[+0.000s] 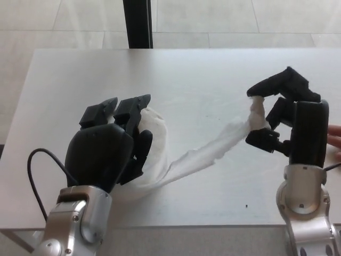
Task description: A toilet paper roll is kept in the middle of the desk infront of the robot. The robot places its left hand on the top of the toilet paper roll to hold it still and uses its right hand to tear off a piece of toilet paper from it and hands the paper to a person
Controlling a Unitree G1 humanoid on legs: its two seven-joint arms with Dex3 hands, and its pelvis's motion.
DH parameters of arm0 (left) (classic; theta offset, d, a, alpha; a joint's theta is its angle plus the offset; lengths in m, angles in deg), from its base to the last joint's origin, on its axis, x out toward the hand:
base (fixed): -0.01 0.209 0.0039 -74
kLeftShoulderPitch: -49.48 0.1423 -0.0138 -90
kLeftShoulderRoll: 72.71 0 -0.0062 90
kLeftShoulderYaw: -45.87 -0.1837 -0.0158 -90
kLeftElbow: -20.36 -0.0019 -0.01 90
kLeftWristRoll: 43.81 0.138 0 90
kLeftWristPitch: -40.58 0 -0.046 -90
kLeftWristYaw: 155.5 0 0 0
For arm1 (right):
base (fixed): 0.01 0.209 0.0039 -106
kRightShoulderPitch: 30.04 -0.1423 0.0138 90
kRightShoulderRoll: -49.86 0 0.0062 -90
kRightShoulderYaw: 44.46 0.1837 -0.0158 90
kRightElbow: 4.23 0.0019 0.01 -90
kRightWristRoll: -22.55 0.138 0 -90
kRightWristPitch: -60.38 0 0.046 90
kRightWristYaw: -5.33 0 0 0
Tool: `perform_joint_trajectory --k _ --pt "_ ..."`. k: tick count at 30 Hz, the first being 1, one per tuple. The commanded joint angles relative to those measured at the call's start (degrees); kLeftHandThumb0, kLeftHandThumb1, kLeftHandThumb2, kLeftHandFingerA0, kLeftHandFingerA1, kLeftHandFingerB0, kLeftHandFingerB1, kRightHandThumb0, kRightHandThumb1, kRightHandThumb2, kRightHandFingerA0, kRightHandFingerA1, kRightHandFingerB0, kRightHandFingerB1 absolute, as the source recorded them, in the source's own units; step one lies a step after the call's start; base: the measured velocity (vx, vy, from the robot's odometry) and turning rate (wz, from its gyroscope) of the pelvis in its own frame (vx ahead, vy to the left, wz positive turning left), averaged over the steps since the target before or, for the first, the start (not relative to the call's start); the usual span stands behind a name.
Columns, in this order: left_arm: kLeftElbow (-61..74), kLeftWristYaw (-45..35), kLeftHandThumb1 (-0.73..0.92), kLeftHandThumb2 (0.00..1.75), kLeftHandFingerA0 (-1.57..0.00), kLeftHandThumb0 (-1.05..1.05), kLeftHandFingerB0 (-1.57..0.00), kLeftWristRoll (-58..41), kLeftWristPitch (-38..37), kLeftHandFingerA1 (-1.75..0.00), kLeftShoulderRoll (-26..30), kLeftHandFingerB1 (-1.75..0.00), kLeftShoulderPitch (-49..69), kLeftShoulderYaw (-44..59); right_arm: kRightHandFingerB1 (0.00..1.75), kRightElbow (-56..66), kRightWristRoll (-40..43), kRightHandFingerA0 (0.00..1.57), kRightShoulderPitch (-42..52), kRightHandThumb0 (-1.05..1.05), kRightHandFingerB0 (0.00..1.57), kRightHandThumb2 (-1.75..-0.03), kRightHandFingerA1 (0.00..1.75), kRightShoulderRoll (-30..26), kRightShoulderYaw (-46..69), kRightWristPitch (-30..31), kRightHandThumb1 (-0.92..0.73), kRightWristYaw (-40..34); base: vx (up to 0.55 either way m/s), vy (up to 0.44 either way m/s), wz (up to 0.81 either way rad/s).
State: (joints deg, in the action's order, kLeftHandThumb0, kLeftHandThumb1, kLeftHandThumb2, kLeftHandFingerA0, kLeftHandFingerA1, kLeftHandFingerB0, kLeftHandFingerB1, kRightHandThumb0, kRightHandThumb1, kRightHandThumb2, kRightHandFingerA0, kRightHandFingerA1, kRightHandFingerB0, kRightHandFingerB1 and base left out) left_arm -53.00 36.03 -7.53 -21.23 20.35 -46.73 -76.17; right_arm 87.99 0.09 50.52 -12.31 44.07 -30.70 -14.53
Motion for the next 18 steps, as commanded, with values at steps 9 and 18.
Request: perform_joint_trajectory --k 9,18 --pt "-7.9 -3.4 0.64 1.14 -0.05 -0.32 0.0 0.6 0.9 -0.55 0.7 -0.47 11.7 -1.7 1.61 11.0 32.6 1.07 -24.0 -0.18 0.86 -1.49 1.75 10.6 19.9 16.7 -0.41 -12.3 0.0 0.0 0.0" --pt "-8.3 -3.6 0.65 1.15 -0.05 -0.32 0.0 1.1 -0.5 -0.55 1.4 -0.47 12.8 -1.5 1.63 8.3 33.3 0.99 -31.7 -0.17 0.74 -1.46 1.75 -6.0 28.9 21.3 -0.4 -3.1 0.0 0.0 0.0"
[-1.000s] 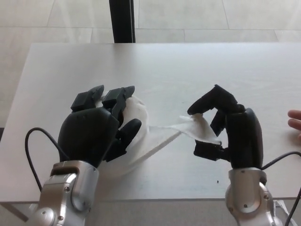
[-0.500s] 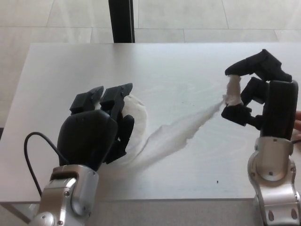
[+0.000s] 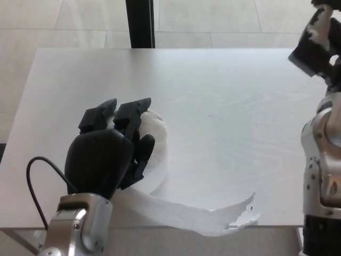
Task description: A toilet paper roll is kept in the middle of the desk infront of the robot. The robot places its left hand on the top of the toilet paper roll to hold it still and uses its right hand to tear off a piece of toilet paper from it and hands the paper to a person
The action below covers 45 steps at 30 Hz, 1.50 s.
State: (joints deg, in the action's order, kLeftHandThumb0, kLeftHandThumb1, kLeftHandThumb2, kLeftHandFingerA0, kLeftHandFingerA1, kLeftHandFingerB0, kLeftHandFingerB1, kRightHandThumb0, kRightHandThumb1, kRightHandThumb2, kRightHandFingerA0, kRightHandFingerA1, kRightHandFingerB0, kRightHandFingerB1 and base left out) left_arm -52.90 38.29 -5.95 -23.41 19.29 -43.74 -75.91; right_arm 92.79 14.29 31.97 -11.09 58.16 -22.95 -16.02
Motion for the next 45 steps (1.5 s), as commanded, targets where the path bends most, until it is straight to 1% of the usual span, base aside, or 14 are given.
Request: perform_joint_trajectory --k 1,11,15,18,20,24,26,34,35,36,37,40,43,45 --pt "-8.4 -5.8 0.72 0.92 -0.06 -0.62 -0.15 -0.5 1.5 -0.49 2.5 -0.43 9.9 -1.6 1.63 3.4 18.8 1.0 -13.0 -0.16 0.7 -1.44 1.75 -8.7 15.1 14.4 -0.42 0.3 0.0 0.0 0.0" --pt "-8.3 -6.9 0.64 1.15 -0.06 -0.32 0.0 0.1 0.0 -0.55 2.9 -0.47 10.4 -0.3 1.46 -7.3 6.7 1.05 1.6 -0.16 0.96 -1.43 1.71 -26.4 7.6 9.3 -0.32 16.9 0.0 0.0 0.0" --pt "-8.3 -6.7 0.71 0.93 -0.06 -0.64 -0.16 0.8 -0.4 -0.5 3.0 -0.44 10.7 0.7 1.51 -16.1 -4.0 0.95 9.5 -0.31 0.88 -1.33 1.64 -37.2 -0.6 -3.9 -0.4 18.9 0.0 0.0 0.0" --pt "-8.2 -7.2 0.63 1.15 -0.06 -0.32 -0.01 1.1 -0.5 -0.55 3.3 -0.47 10.5 1.5 1.47 -21.7 -7.3 0.94 13.5 -0.24 0.84 -1.24 1.69 -44.2 -5.1 -11.1 -0.45 21.1 0.0 0.0 0.0" --pt "-8.5 -7.1 0.71 0.93 -0.06 -0.65 -0.16 0.8 -1.0 -0.5 3.3 -0.44 10.2 2.1 1.07 -22.5 -10.8 0.96 14.8 -0.29 0.89 -0.88 1.61 -47.8 -8.4 -10.0 -0.65 20.0 0.0 0.0 0.0" --pt "-8.5 -7.5 0.63 1.15 -0.06 -0.32 0.0 1.0 -1.0 -0.55 3.2 -0.47 10.4 2.1 0.63 -29.1 -19.5 0.93 15.9 -0.24 0.82 -0.69 1.6 -55.1 -15.9 -14.3 -0.68 14.2 0.0 0.0 0.0" --pt "-8.7 -7.1 0.72 0.93 -0.06 -0.63 -0.15 0.9 -1.7 -0.51 3.1 -0.44 10.7 2.1 1.54 -33.8 -22.3 0.82 15.4 -0.17 0.64 -0.81 1.75 -58.1 -19.6 -17.6 -0.64 12.4 0.0 0.0 0.0" --pt "-9.0 -7.1 0.72 0.94 -0.07 -0.65 -0.16 0.7 -2.5 -0.52 3.2 -0.44 10.7 3.1 1.44 -41.7 -30.8 0.84 11.8 -0.27 0.66 -0.61 1.73 -62.8 -30.2 -14.8 -0.68 5.5 0.0 0.0 0.0" --pt "-9.0 -7.0 0.72 0.94 -0.06 -0.65 -0.16 0.7 -2.5 -0.52 3.3 -0.44 11.0 3.3 1.17 -42.8 -31.9 1.17 11.0 -0.39 0.82 -0.9 1.39 -62.8 -31.4 -13.7 -0.51 3.6 0.0 0.0 0.0" --pt "-8.8 -7.4 0.63 1.15 -0.06 -0.33 0.0 0.7 -2.2 -0.56 3.3 -0.47 11.1 3.4 1.2 -43.7 -32.5 1.16 10.2 -0.41 0.85 -0.9 1.39 -62.6 -32.2 -12.5 -0.51 2.4 0.0 0.0 0.0" --pt "-8.5 -7.9 0.63 1.15 -0.06 -0.33 0.0 0.7 -1.9 -0.55 3.5 -0.47 11.3 3.3 1.66 -44.6 -33.2 0.84 9.3 -0.29 0.6 -0.61 1.75 -62.2 -32.9 -11.5 -0.68 0.7 0.0 0.0 0.0" --pt "-8.2 -7.9 0.63 1.15 -0.06 -0.32 -0.01 0.8 -1.9 -0.55 3.5 -0.47 11.8 3.5 1.63 -45.8 -33.6 0.86 7.8 -0.26 0.63 -0.61 1.75 -61.7 -33.9 -11.7 -0.64 -4.0 0.0 0.0 0.0" --pt "-8.7 -7.6 0.73 0.93 -0.06 -0.63 -0.15 0.7 -2.6 -0.51 3.5 -0.43 12.1 3.5 1.42 -44.8 -34.3 0.84 6.3 -0.27 0.65 -0.61 1.73 -61.3 -35.1 -7.5 -0.68 -2.8 0.0 0.0 0.0" --pt "-9.0 -7.4 0.73 0.93 -0.07 -0.63 -0.16 0.8 -3.2 -0.5 3.5 -0.43 12.4 3.6 0.51 -44.0 -35.5 0.73 5.1 -0.3 0.7 -0.62 1.49 -61.2 -36.3 -6.2 -0.65 -2.9 0.0 0.0 0.0"
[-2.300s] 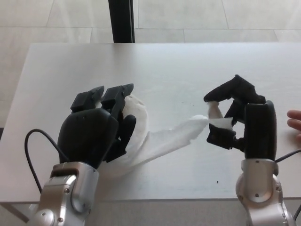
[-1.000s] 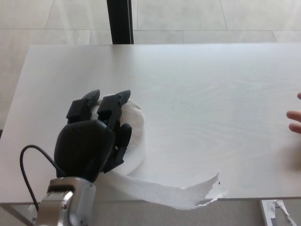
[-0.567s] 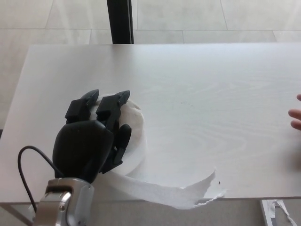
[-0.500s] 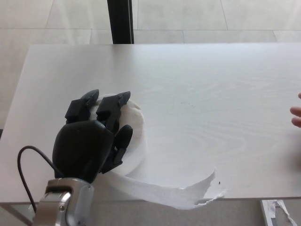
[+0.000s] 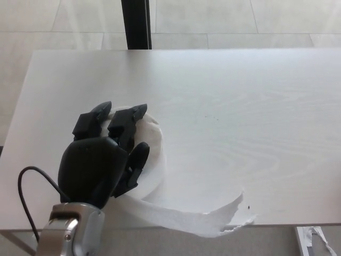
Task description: A toilet paper roll is kept in the middle of the desk infront of the robot. The robot places its left hand on the top of the toilet paper roll to hold it still and uses its right hand to tear off a piece of toilet paper from it and hands the paper to a person
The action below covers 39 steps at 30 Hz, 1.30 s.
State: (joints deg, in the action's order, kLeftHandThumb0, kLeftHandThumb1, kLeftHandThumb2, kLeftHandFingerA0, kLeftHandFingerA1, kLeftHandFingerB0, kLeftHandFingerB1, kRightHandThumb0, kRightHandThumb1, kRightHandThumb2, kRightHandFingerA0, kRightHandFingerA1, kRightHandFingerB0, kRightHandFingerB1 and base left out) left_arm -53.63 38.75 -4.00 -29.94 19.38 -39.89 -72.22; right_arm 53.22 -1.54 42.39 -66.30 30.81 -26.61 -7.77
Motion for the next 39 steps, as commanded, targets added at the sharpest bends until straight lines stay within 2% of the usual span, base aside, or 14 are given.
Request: perform_joint_trajectory --k 1,2,4,5,6,7,8,9,11,15,33,34,38,39 --pt "-8.2 -7.8 0.73 0.93 -0.07 -0.63 -0.16 -1.1 3.3 -0.5 3.4 -0.43 8.7 -0.1 0.51 -4.5 -19.6 0.73 -5.2 -0.3 0.7 -0.62 1.49 -6.1 -9.0 -2.5 -0.65 -11.3 0.0 0.0 0.0" --pt "-8.3 -7.8 0.73 0.93 -0.07 -0.63 -0.16 -1.2 3.1 -0.5 3.4 -0.43 8.8 0.0 0.47 -4.4 -19.7 0.75 -5.4 -0.33 0.68 -0.59 1.19 -6.1 -9.3 -2.8 -0.65 -11.9 0.0 0.0 0.0" --pt "-8.4 -7.8 0.73 0.93 -0.07 -0.63 -0.15 -1.3 2.9 -0.5 3.3 -0.43 9.2 0.1 0.38 -4.5 -21.4 0.59 -6.1 -0.33 0.54 -0.57 1.07 -6.2 -11.0 -0.6 -0.59 -11.0 0.0 0.0 0.0" --pt "-8.3 -8.1 0.64 1.15 -0.06 -0.32 -0.01 -1.5 2.9 -0.55 3.3 -0.47 9.5 0.2 0.31 -3.1 -24.5 0.27 -6.2 -0.48 0.34 -0.58 0.65 -6.7 -12.9 2.9 -0.6 -9.6 0.0 0.0 0.0" --pt "-8.3 -8.1 0.64 1.15 -0.06 -0.32 -0.01 -1.4 2.8 -0.55 3.3 -0.47 9.6 0.2 0.31 -3.1 -24.7 0.27 -6.3 -0.48 0.34 -0.58 0.65 -6.8 -13.2 3.3 -0.6 -9.6 0.0 0.0 0.0" --pt "-8.8 -7.4 0.73 0.94 -0.07 -0.63 -0.16 -1.5 2.1 -0.5 3.3 -0.44 9.8 0.4 0.3 -1.9 -25.4 0.0 -6.1 -0.54 0.2 -0.6 0.28 -7.0 -13.5 4.1 -0.62 -9.4 0.0 0.0 0.0" --pt "-8.8 -7.4 0.73 0.94 -0.07 -0.63 -0.16 -1.5 2.0 -0.5 3.3 -0.44 9.9 0.4 0.3 -1.9 -25.4 0.0 -6.3 -0.54 0.2 -0.6 0.28 -6.9 -13.7 4.1 -0.62 -9.5 0.0 0.0 0.0" --pt "-9.3 -7.3 0.74 0.94 -0.07 -0.63 -0.16 -1.3 1.5 -0.51 3.5 -0.44 9.9 0.4 0.28 -2.0 -26.3 0.0 -6.5 -0.81 0.07 -0.77 0.0 -6.3 -14.1 6.3 -0.48 -10.3 0.0 0.0 0.0" --pt "-9.2 -7.7 0.74 0.94 -0.07 -0.64 -0.16 -1.1 1.9 -0.51 3.4 -0.43 10.0 0.5 0.23 -1.7 -26.1 0.0 -6.5 -0.69 0.04 -0.79 0.0 -6.2 -14.0 6.7 -0.54 -10.7 0.0 0.0 0.0" --pt "-9.4 -7.8 0.74 0.94 -0.08 -0.64 -0.16 -0.8 1.3 -0.51 3.5 -0.43 10.3 0.9 0.0 -1.5 -26.0 0.0 -7.0 -0.97 0.0 -0.89 0.1 -5.8 -13.2 7.0 -0.58 -14.1 0.0 0.0 0.0" --pt "-10.3 -9.0 0.74 0.94 -0.07 -0.63 -0.15 0.0 -0.1 -0.51 2.7 -0.43 10.4 1.8 0.02 12.5 -19.9 0.0 1.9 -1.05 0.0 -1.01 0.21 -4.7 -4.5 8.1 -0.6 -3.5 0.0 0.0 0.0" --pt "-10.3 -9.2 0.64 1.16 -0.06 -0.32 -0.01 0.2 0.0 -0.55 2.8 -0.47 10.4 1.7 0.03 13.3 -19.8 0.0 2.7 -1.05 0.02 -1.0 0.21 -4.6 -4.1 7.8 -0.6 -3.4 0.0 0.0 0.0" --pt "-10.0 -9.7 0.65 1.16 -0.06 -0.32 -0.01 0.3 0.2 -0.55 2.9 -0.47 10.2 1.6 0.02 17.3 -18.3 0.0 5.7 -1.05 0.09 -0.98 0.17 -4.3 -2.5 6.5 -0.62 -0.9 0.0 0.0 0.0" --pt "-10.1 -9.3 0.75 0.95 -0.07 -0.63 -0.15 0.3 0.0 -0.51 2.7 -0.43 10.2 1.6 0.07 18.1 -18.2 0.0 6.5 -1.0 0.0 -0.96 0.18 -4.3 -2.2 6.3 -0.58 -0.7 0.0 0.0 0.0"
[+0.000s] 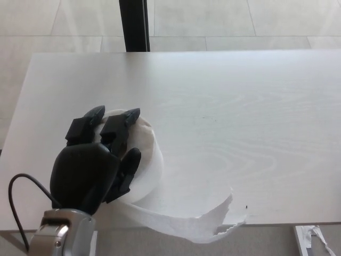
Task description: A toilet paper roll is kept in the middle of the desk infront of the robot. The robot places its left hand on the top of the toilet paper roll to hold it still and uses its right hand to tear off a piece of toilet paper from it and hands the paper to a person
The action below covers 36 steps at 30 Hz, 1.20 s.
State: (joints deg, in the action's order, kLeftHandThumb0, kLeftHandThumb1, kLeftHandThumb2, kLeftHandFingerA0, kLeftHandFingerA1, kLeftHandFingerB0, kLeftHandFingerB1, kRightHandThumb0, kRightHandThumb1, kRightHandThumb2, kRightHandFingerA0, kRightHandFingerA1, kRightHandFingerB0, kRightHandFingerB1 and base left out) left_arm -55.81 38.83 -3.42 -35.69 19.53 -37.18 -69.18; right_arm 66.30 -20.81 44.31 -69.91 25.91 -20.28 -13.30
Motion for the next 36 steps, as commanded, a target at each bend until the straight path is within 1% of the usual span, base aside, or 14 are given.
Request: perform_joint_trajectory --k 1,3,4,8,9,10,11,14,24,25,29,34,35,36 --pt "-8.0 -9.2 0.75 0.95 -0.07 -0.64 -0.15 -0.4 5.7 -0.51 2.4 -0.43 7.5 -1.4 0.02 5.6 1.1 0.0 5.1 -1.05 0.08 -0.98 0.11 -0.7 2.8 0.0 -0.62 5.1 0.0 0.0 0.0" --pt "-8.0 -9.2 0.75 0.95 -0.07 -0.64 -0.15 -0.4 5.6 -0.51 2.3 -0.43 7.4 -1.4 0.0 7.2 1.0 0.0 5.9 -1.05 0.0 -0.99 0.11 -0.7 3.1 0.6 -0.62 6.9 0.0 0.0 0.0" --pt "-8.0 -9.3 0.75 0.95 -0.07 -0.65 -0.15 -0.3 5.8 -0.51 2.4 -0.43 7.5 -1.4 0.0 9.1 2.1 0.0 7.2 -1.04 0.0 -1.0 0.0 -0.6 3.9 0.6 -0.61 8.1 0.0 0.0 0.0" --pt "-7.8 -9.0 0.74 0.94 -0.08 -0.63 -0.16 -0.3 5.5 -0.52 2.7 -0.44 8.0 -1.1 0.02 13.9 0.4 0.01 9.4 -1.05 0.0 -1.04 0.05 -0.6 3.9 4.7 -0.65 13.7 0.0 0.0 0.0" --pt "-8.0 -8.7 0.74 0.94 -0.08 -0.63 -0.16 -0.4 5.1 -0.52 2.8 -0.44 8.0 -1.0 0.09 14.9 0.5 0.0 10.3 -0.99 0.0 -0.64 0.3 -0.7 4.1 4.5 -0.76 14.0 0.0 0.0 0.0" --pt "-8.1 -8.9 0.74 0.94 -0.08 -0.62 -0.16 -0.5 5.1 -0.52 2.9 -0.44 7.9 -0.9 0.01 16.2 0.3 0.0 10.9 -1.05 0.0 -1.08 0.13 -0.9 3.9 5.6 -0.66 15.9 0.0 0.0 0.0" --pt "-8.4 -8.9 0.74 0.94 -0.07 -0.63 -0.15 -0.5 4.9 -0.51 3.0 -0.44 7.8 -0.9 0.09 17.5 -0.5 0.0 11.7 -1.01 0.03 -1.11 0.16 -1.2 3.3 7.0 -0.65 18.4 0.0 0.0 0.0" --pt "-8.7 -9.0 0.74 0.94 -0.08 -0.63 -0.16 -0.6 4.7 -0.51 2.7 -0.44 8.1 -0.9 0.05 19.1 -3.0 0.0 12.6 -1.05 0.0 -1.12 0.17 -1.4 2.3 10.3 -0.69 22.1 0.0 0.0 0.0" --pt "-9.7 -8.7 0.75 0.95 -0.08 -0.64 -0.16 -0.4 4.0 -0.51 2.4 -0.44 8.1 -0.8 0.07 20.3 -3.9 0.0 12.4 -1.01 0.0 -1.08 0.16 -0.9 3.4 13.2 -0.7 25.9 0.0 0.0 0.0" --pt "-9.6 -8.9 0.75 0.95 -0.08 -0.64 -0.16 -0.2 4.2 -0.51 2.4 -0.44 8.0 -0.8 0.04 20.4 -4.1 0.0 12.4 -1.05 0.07 -1.1 0.15 -0.9 3.4 13.3 -0.72 26.1 0.0 0.0 0.0" --pt "-9.8 -9.4 0.75 0.95 -0.07 -0.65 -0.16 0.0 4.4 -0.51 2.3 -0.44 8.1 -1.2 0.04 20.9 -4.0 0.0 12.8 -1.05 0.07 -1.09 0.15 -0.8 3.8 13.8 -0.73 27.0 0.0 0.0 0.0" --pt "-8.8 -9.6 0.75 0.95 -0.07 -0.63 -0.15 -1.1 4.1 -0.51 2.1 -0.44 8.2 -0.2 0.04 22.1 -2.2 0.0 13.3 -1.05 0.0 -1.09 0.15 -1.0 5.6 12.5 -0.72 27.5 0.0 0.0 0.0" --pt "-6.4 -11.0 0.63 1.16 -0.05 -0.33 0.0 -2.0 5.0 -0.54 2.4 -0.48 7.1 1.4 0.03 23.5 -0.6 0.0 13.8 -1.05 0.05 -1.06 0.15 -1.5 7.4 11.9 -0.73 27.6 0.0 0.0 0.0" --pt "-4.3 -12.4 0.63 1.16 -0.05 -0.33 0.0 -2.6 5.4 -0.54 2.9 -0.48 5.9 2.6 0.03 24.6 0.2 0.0 14.5 -1.05 0.05 -1.06 0.15 -1.7 9.1 11.5 -0.73 27.2 0.0 0.0 0.0"
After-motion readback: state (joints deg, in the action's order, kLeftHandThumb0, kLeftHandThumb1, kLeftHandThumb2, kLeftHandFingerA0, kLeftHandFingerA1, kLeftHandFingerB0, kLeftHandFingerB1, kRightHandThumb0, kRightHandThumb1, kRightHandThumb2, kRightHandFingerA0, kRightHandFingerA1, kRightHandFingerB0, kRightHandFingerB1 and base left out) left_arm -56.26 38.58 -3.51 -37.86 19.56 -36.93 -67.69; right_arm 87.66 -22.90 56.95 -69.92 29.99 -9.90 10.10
